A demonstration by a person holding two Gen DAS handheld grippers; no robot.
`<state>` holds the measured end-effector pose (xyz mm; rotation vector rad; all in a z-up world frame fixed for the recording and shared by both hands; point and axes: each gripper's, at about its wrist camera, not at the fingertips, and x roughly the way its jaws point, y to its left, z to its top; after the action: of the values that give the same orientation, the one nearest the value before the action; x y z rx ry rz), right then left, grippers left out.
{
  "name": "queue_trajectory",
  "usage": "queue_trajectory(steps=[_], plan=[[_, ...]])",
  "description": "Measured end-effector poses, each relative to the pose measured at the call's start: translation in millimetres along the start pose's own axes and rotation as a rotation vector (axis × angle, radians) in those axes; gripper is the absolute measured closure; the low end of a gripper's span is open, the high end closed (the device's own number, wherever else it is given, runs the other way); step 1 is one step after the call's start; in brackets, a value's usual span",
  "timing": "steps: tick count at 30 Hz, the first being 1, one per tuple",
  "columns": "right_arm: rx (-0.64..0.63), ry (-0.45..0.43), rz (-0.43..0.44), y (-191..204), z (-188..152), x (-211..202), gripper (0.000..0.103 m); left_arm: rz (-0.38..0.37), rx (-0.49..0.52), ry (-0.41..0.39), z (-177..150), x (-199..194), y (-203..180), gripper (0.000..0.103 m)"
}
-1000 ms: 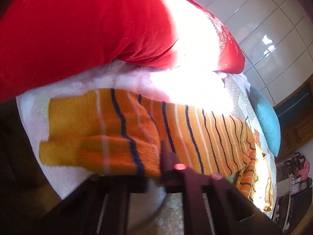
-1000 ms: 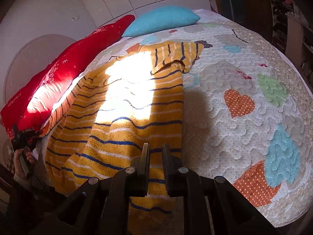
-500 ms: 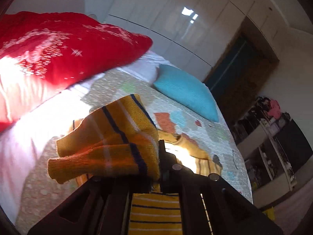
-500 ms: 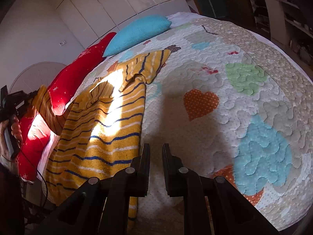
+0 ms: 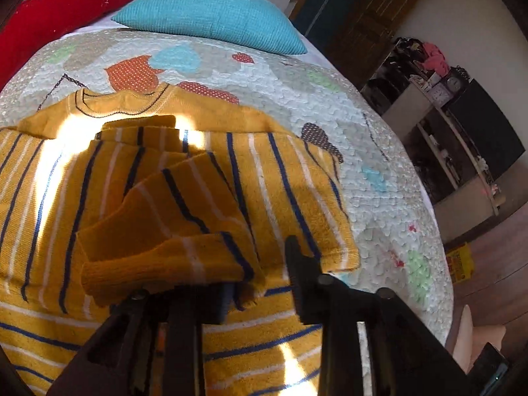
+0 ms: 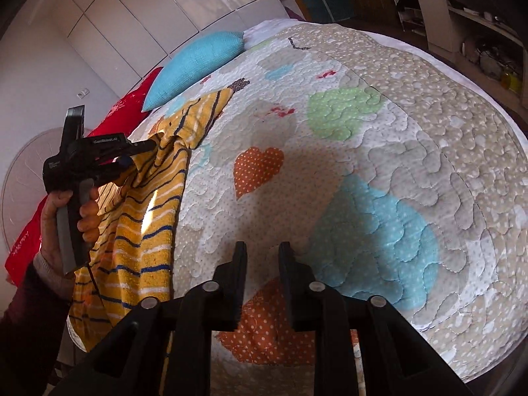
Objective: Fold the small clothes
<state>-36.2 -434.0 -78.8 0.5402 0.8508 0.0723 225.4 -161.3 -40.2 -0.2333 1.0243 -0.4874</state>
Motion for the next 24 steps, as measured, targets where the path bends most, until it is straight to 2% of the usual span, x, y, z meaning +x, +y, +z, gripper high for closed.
queue_trajectory(steps=[1, 3, 6, 9, 12, 13, 17, 19, 22, 23, 24], plan=[[-0.002, -0.005, 0.002, 1, 1, 0, 0.064, -0.02, -0.003, -0.019, -4, -13, 0, 0.05], [-0.013, -0.002, -0.003, 5, 2, 2, 0.063, -0.043, 0.005, -0.059, -11, -39, 0, 0.036], [-0.042, 0.007, 0.007, 18, 5, 7, 0.063, -0.024, 0.028, -0.113, -26, -84, 10, 0.03], [-0.112, 0.0, 0.045, 48, 17, 10, 0.063, 0.118, 0.047, -0.173, -48, -124, 30, 0.029], [-0.242, -0.013, 0.07, 95, 37, 24, 0.063, 0.275, 0.024, -0.215, -72, -155, 57, 0.029], [-0.292, -0.02, 0.074, 113, 43, 31, 0.063, 0.304, 0.002, -0.222, -80, -163, 69, 0.029], [-0.477, 0.004, 0.09, 188, 64, 77, 0.047, 0.353, -0.115, -0.232, -109, -188, 115, 0.029], [-0.593, 0.009, 0.053, 224, 66, 106, 0.046, 0.357, -0.168, -0.234, -122, -197, 134, 0.029], [-0.808, 0.013, -0.097, 270, 59, 152, 0.045, 0.355, -0.22, -0.238, -136, -206, 156, 0.029], [-0.856, 0.021, -0.134, 278, 58, 166, 0.053, 0.355, -0.227, -0.243, -140, -208, 161, 0.029], [-0.876, 0.039, -0.155, 283, 59, 179, 0.067, 0.356, -0.232, -0.248, -143, -210, 165, 0.029]])
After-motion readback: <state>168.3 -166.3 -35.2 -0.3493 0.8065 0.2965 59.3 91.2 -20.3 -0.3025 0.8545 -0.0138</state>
